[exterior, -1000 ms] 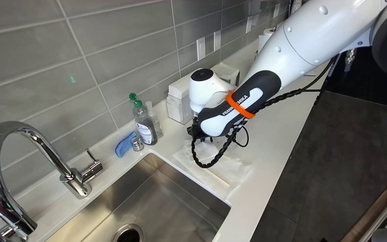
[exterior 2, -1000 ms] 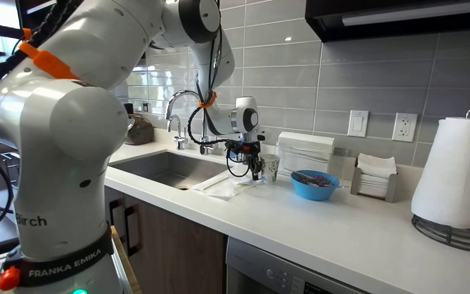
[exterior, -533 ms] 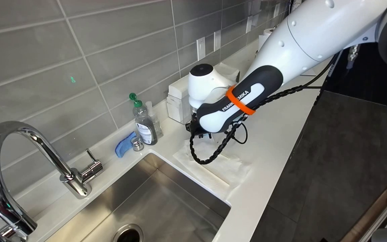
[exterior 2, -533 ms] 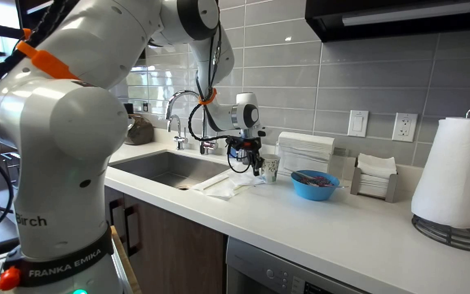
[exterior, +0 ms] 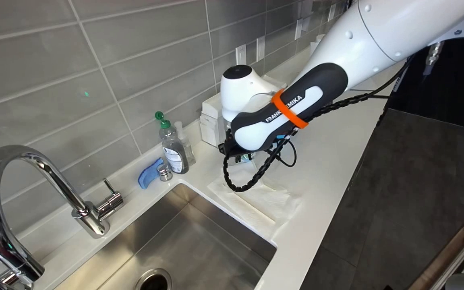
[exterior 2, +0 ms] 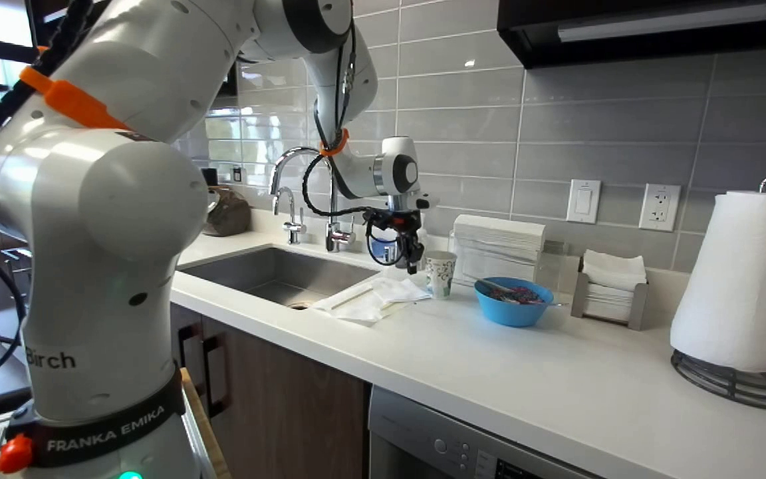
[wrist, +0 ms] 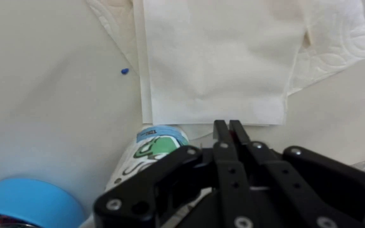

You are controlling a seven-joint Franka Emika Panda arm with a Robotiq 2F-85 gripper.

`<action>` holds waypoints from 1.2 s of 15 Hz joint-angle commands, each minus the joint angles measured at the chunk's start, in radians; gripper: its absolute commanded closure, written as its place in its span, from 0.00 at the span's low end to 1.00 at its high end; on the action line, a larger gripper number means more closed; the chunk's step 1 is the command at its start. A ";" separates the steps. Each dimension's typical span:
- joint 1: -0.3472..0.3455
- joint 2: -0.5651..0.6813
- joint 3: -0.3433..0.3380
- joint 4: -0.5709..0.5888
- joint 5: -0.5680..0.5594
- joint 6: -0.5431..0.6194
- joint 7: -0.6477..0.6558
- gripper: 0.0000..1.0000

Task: Place one paper towel in the cup

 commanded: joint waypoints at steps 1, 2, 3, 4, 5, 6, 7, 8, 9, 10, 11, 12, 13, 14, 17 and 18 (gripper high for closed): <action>-0.026 -0.098 0.036 -0.034 0.037 -0.031 -0.036 0.99; -0.032 -0.121 0.040 -0.036 0.046 -0.033 -0.036 0.99; -0.038 -0.142 0.039 -0.039 0.055 -0.039 -0.025 0.99; -0.040 -0.160 0.035 -0.039 0.054 -0.049 -0.011 0.99; -0.045 -0.179 0.035 -0.042 0.060 -0.073 -0.003 0.99; -0.046 -0.196 0.028 -0.044 0.052 -0.099 0.017 0.99; -0.051 -0.210 0.025 -0.045 0.045 -0.118 0.031 0.99; -0.058 -0.223 0.025 -0.047 0.041 -0.146 0.047 0.99; -0.065 -0.232 0.026 -0.049 0.035 -0.161 0.057 0.99; -0.072 -0.236 0.028 -0.050 0.034 -0.178 0.067 0.99; -0.080 -0.238 0.031 -0.053 0.034 -0.190 0.071 0.99; -0.085 -0.234 0.030 -0.054 0.027 -0.196 0.081 0.99; -0.089 -0.226 0.029 -0.054 0.021 -0.193 0.092 0.99; -0.091 -0.217 0.025 -0.055 0.009 -0.183 0.105 0.99; -0.097 -0.185 0.018 -0.059 -0.025 -0.149 0.138 0.99; -0.100 -0.175 0.019 -0.059 -0.026 -0.137 0.137 0.99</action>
